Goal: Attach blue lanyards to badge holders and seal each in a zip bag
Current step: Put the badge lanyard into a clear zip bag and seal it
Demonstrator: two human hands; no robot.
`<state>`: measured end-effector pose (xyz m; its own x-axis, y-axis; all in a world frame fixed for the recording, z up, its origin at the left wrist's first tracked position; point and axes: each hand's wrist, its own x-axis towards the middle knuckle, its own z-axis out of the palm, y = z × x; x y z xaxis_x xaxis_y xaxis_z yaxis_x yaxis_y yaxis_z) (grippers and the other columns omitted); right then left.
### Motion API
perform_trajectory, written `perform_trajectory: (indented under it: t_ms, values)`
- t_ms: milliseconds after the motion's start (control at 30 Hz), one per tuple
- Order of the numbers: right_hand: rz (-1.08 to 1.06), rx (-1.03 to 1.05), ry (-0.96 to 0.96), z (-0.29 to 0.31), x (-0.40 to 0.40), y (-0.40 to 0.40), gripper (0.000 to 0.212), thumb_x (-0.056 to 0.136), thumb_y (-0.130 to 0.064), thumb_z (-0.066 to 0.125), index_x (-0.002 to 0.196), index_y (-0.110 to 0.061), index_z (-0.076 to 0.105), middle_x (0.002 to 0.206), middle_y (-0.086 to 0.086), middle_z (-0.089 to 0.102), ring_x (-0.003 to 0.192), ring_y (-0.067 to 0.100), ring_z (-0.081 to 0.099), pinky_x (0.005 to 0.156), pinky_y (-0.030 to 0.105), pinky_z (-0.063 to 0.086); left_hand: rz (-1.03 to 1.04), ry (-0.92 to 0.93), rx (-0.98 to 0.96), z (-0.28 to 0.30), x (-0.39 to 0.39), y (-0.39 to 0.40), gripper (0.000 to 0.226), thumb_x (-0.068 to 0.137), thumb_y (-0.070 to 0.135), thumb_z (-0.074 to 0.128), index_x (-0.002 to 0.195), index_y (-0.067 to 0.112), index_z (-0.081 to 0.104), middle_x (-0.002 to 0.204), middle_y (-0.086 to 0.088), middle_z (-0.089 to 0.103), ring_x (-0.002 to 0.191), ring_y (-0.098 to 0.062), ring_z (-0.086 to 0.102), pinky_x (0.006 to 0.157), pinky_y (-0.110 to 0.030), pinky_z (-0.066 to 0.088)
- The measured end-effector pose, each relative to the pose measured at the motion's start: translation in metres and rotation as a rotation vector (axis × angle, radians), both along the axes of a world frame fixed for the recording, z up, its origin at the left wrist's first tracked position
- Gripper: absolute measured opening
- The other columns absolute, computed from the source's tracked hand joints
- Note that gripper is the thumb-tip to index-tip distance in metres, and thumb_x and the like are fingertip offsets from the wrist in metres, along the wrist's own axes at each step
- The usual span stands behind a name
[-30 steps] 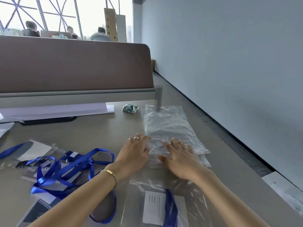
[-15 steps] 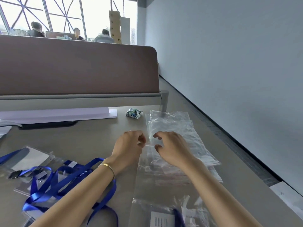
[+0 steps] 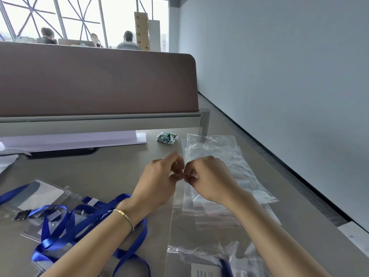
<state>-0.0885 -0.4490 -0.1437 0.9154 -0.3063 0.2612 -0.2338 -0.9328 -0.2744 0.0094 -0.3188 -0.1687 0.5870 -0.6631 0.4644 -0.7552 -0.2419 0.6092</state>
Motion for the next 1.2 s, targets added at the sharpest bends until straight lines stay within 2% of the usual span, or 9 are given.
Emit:
perform_trajectory:
  t_ms: [133,333,500,600,700,767,867,1033,1200]
  values:
    - [0.012,-0.002,0.005,0.002,-0.001,0.002,0.01,0.087,-0.027,0.068,0.091,-0.031,0.076,0.087,-0.004,0.075,0.087,0.021,0.069,0.077,0.036,0.056,-0.008,0.009,0.008,-0.002,0.001,0.001,0.043,0.081,0.002,0.075,0.078,0.034,0.047,0.076,0.014,0.067,0.079,-0.005,0.063,0.068,-0.022,0.049]
    - [0.023,-0.043,-0.007,0.001,-0.003,0.003,0.013,0.085,-0.018,0.067,0.088,-0.029,0.073,0.086,-0.007,0.074,0.085,0.019,0.067,0.076,0.036,0.055,-0.04,-0.005,-0.004,0.003,0.002,0.002,0.033,0.08,0.004,0.077,0.078,0.026,0.052,0.075,0.012,0.066,0.08,-0.004,0.06,0.065,-0.014,0.044]
    - [-0.008,0.014,-0.039,0.007,-0.01,-0.006,0.007,0.089,-0.035,0.07,0.09,-0.029,0.075,0.088,-0.009,0.075,0.087,0.014,0.067,0.074,0.027,0.048,-0.016,-0.028,0.002,0.011,0.008,0.008,0.028,0.08,0.004,0.076,0.078,0.024,0.056,0.075,0.013,0.067,0.083,-0.005,0.059,0.07,-0.014,0.043]
    - [0.004,-0.041,-0.063,0.006,-0.011,-0.005,0.006,0.089,-0.029,0.069,0.088,-0.029,0.074,0.088,-0.008,0.075,0.086,0.016,0.068,0.074,0.028,0.049,-0.047,-0.031,0.082,0.017,0.008,0.011,0.028,0.082,0.011,0.076,0.09,0.033,0.06,0.079,0.018,0.066,0.082,-0.001,0.059,0.071,-0.016,0.044]
    - [0.054,-0.123,-0.075,0.003,-0.009,0.002,0.01,0.088,-0.021,0.067,0.087,-0.028,0.075,0.087,-0.009,0.074,0.083,0.018,0.067,0.073,0.032,0.052,-0.034,-0.153,0.251,0.021,0.004,0.012,0.023,0.087,0.028,0.071,0.105,0.04,0.065,0.086,0.02,0.063,0.088,-0.003,0.056,0.075,-0.022,0.044]
    - [0.071,-0.145,-0.101,0.005,-0.007,0.005,0.011,0.087,-0.02,0.068,0.088,-0.028,0.075,0.086,-0.008,0.073,0.082,0.019,0.067,0.071,0.033,0.052,-0.004,-0.227,0.262,0.025,0.003,0.012,0.008,0.088,0.031,0.069,0.094,0.037,0.07,0.087,0.017,0.063,0.087,-0.008,0.058,0.075,-0.027,0.047]
    - [0.088,-0.122,-0.115,0.009,-0.008,0.006,0.008,0.088,-0.025,0.069,0.089,-0.03,0.075,0.089,-0.007,0.074,0.085,0.019,0.067,0.074,0.035,0.052,0.027,-0.285,0.258,0.026,0.004,0.012,0.011,0.087,0.025,0.068,0.083,0.035,0.069,0.085,0.015,0.061,0.084,-0.009,0.057,0.07,-0.029,0.047]
    - [0.07,-0.079,-0.101,0.012,-0.01,0.005,0.008,0.088,-0.028,0.07,0.091,-0.03,0.077,0.09,-0.005,0.076,0.087,0.019,0.068,0.079,0.034,0.053,0.04,-0.323,0.281,0.023,0.01,0.012,0.014,0.084,0.022,0.069,0.082,0.035,0.067,0.084,0.016,0.059,0.085,-0.01,0.055,0.065,-0.027,0.04]
    - [0.103,-0.179,-0.087,0.009,-0.009,0.008,0.012,0.089,-0.022,0.065,0.091,-0.026,0.076,0.085,-0.005,0.071,0.083,0.02,0.064,0.071,0.032,0.049,-0.004,-0.378,0.298,0.024,0.007,0.015,0.006,0.089,0.035,0.064,0.092,0.039,0.068,0.092,0.018,0.06,0.092,-0.007,0.053,0.071,-0.025,0.039]
